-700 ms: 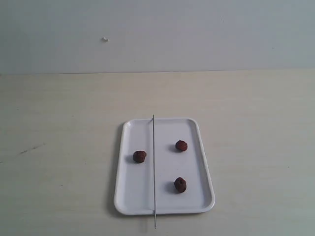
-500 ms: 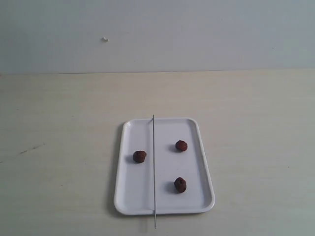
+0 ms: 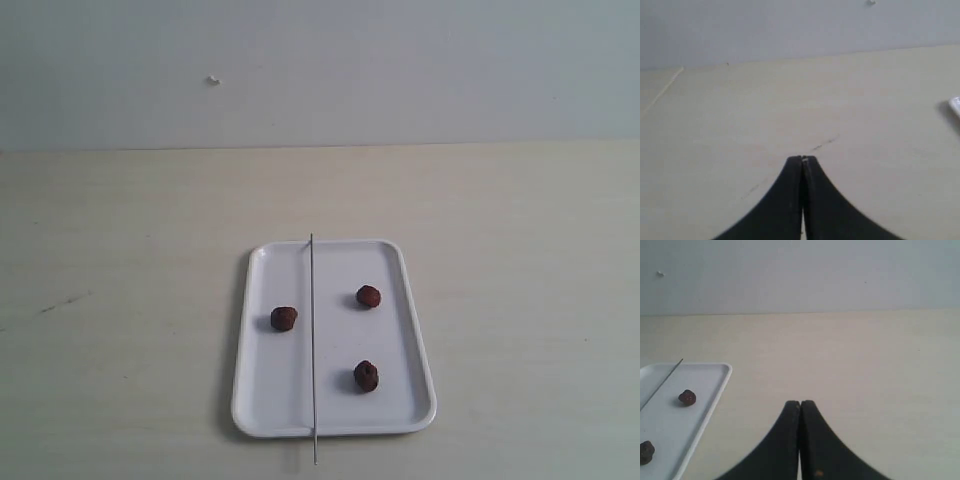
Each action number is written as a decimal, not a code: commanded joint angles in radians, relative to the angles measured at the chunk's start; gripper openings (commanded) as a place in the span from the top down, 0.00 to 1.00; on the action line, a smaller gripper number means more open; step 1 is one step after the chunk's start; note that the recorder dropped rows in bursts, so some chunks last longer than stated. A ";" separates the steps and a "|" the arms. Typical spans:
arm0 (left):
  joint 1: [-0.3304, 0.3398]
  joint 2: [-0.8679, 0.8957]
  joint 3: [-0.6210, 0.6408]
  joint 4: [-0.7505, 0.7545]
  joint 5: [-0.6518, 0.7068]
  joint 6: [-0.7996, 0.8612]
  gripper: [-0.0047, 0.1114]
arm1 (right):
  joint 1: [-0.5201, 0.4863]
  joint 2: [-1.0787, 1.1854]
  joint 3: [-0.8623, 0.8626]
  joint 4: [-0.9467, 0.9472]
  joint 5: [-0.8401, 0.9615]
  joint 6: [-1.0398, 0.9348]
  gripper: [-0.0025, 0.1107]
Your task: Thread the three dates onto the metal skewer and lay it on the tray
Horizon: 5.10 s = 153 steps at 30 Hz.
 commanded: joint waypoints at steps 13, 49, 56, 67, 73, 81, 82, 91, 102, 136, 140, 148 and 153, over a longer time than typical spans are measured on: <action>-0.006 -0.007 -0.001 0.042 -0.968 -0.337 0.96 | -0.004 -0.003 0.002 0.000 -0.008 -0.002 0.98; -0.651 1.823 -1.274 -0.205 0.560 -0.406 0.96 | -0.004 -0.003 0.002 0.000 -0.007 -0.002 0.98; -0.748 2.021 -1.479 -0.205 0.620 -0.491 0.96 | -0.004 -0.003 0.002 0.000 -0.007 -0.002 0.98; -0.779 2.085 -1.506 -0.203 0.650 -0.486 0.76 | -0.004 -0.003 0.002 0.000 -0.007 -0.002 0.98; -0.779 2.099 -1.506 -0.203 0.620 -0.488 0.53 | -0.004 -0.003 0.002 0.000 -0.007 -0.002 0.98; -0.779 2.148 -1.506 -0.209 0.610 -0.517 0.52 | -0.004 -0.003 0.002 0.000 -0.007 -0.002 0.98; -0.779 2.152 -1.506 -0.209 0.610 -0.521 0.52 | -0.004 -0.003 0.002 0.000 -0.007 -0.002 0.98; -0.779 2.167 -1.506 -0.209 0.604 -0.564 0.52 | -0.004 -0.003 0.002 0.000 -0.007 -0.002 0.98; -0.779 2.185 -1.506 -0.209 0.581 -0.558 0.63 | -0.004 -0.003 0.002 0.000 -0.007 -0.002 0.98; -0.768 1.836 -1.504 0.084 0.896 -0.237 0.96 | -0.004 -0.003 0.002 0.000 -0.007 -0.002 0.98; -0.768 1.765 -1.440 0.127 0.896 -0.201 0.96 | -0.004 -0.003 0.002 0.000 -0.007 -0.002 0.98; -0.754 1.618 -1.061 0.079 0.622 -0.198 0.96 | -0.004 -0.003 0.002 -0.002 -0.010 -0.002 0.98; -0.673 1.570 -0.940 0.132 0.608 -0.176 0.96 | -0.004 -0.003 0.002 -0.052 -0.125 -0.010 0.98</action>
